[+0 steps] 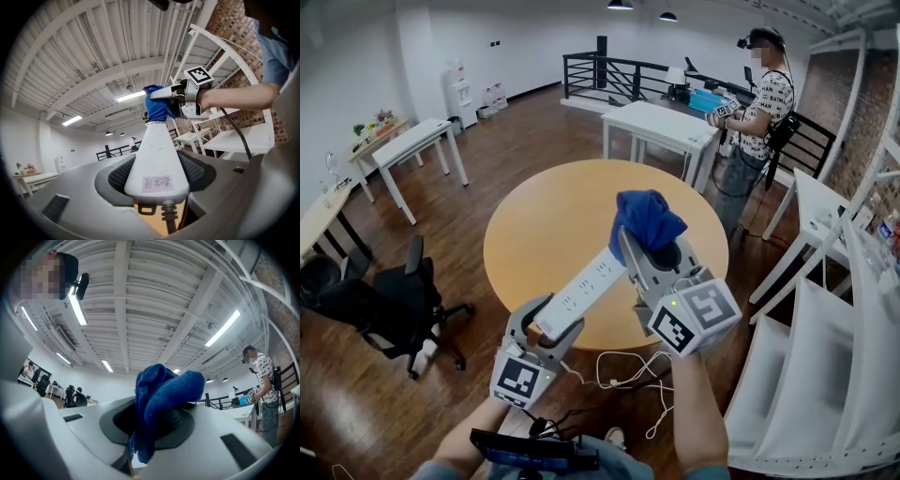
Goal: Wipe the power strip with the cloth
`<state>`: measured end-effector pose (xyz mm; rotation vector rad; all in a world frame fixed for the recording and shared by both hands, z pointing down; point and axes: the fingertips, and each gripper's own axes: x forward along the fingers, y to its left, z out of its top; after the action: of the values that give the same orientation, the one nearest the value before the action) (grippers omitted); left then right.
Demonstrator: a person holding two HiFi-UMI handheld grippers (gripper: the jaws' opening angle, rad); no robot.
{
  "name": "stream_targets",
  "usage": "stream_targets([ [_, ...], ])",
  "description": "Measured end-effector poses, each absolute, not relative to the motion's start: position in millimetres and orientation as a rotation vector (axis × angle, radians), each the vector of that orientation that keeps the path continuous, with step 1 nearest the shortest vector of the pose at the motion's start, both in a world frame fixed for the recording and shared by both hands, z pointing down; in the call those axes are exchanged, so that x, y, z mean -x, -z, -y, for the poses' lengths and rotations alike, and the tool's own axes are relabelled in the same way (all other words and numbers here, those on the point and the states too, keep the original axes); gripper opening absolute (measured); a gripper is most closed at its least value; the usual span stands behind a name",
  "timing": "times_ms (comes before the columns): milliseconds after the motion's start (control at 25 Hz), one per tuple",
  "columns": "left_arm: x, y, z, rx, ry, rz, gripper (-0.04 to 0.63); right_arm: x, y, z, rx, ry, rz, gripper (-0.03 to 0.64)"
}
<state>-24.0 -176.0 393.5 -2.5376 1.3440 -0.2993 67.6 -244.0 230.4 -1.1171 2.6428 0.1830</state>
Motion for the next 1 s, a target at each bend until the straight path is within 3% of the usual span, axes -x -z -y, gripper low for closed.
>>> stream_targets([
  [1000,22.8,-389.6,202.1,2.566,0.272,-1.383,0.282,12.5,-273.1,208.5,0.85,-0.039,-2.761,0.069],
])
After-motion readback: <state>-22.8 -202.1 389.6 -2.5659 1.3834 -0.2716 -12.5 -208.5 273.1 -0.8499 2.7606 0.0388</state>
